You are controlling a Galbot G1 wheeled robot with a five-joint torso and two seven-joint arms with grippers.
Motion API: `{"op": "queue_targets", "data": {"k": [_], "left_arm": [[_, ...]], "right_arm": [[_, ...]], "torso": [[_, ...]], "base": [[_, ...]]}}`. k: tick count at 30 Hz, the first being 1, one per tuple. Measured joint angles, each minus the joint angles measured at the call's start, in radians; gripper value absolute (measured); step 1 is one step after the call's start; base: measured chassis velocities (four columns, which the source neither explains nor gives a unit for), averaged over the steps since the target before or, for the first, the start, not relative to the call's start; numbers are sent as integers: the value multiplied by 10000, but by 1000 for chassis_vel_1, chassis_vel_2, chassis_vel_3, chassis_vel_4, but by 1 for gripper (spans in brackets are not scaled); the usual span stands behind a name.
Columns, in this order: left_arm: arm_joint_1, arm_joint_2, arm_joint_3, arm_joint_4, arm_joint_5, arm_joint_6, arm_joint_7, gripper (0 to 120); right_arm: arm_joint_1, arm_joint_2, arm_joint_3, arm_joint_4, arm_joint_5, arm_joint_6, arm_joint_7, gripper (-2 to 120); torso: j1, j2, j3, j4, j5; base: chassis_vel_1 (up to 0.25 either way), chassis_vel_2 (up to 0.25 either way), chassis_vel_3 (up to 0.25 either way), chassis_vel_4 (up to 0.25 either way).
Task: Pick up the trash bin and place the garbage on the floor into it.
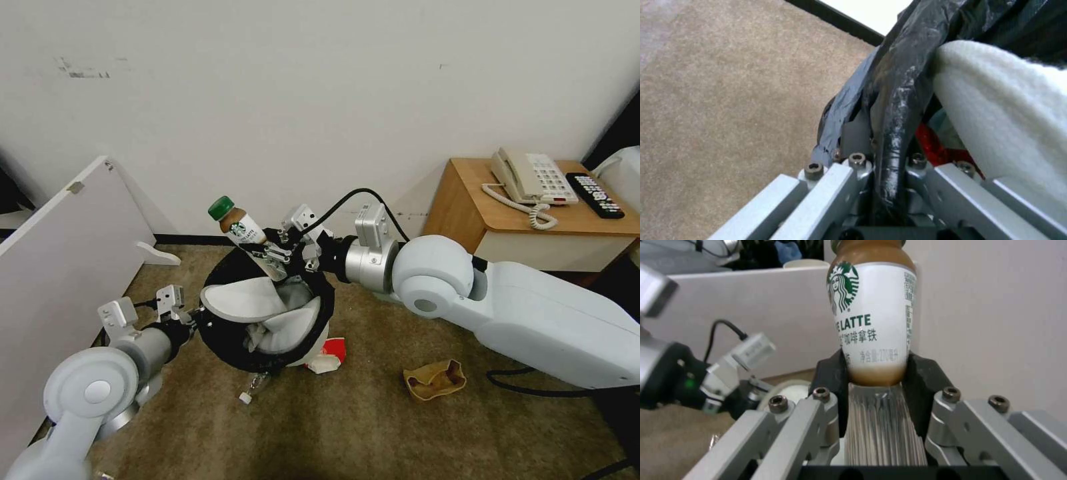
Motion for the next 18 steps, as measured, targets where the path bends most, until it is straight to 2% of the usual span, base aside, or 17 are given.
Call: {"op": "queue_targets", "data": {"k": [18], "left_arm": [[142,103,-101,-202,-145,-4,89,1]], "right_arm": [[-90,417,-659,-919,-758,207,-125,25]], "torso": [[0,0,0,0,-1]], "base": [[0,0,0,0]]}}
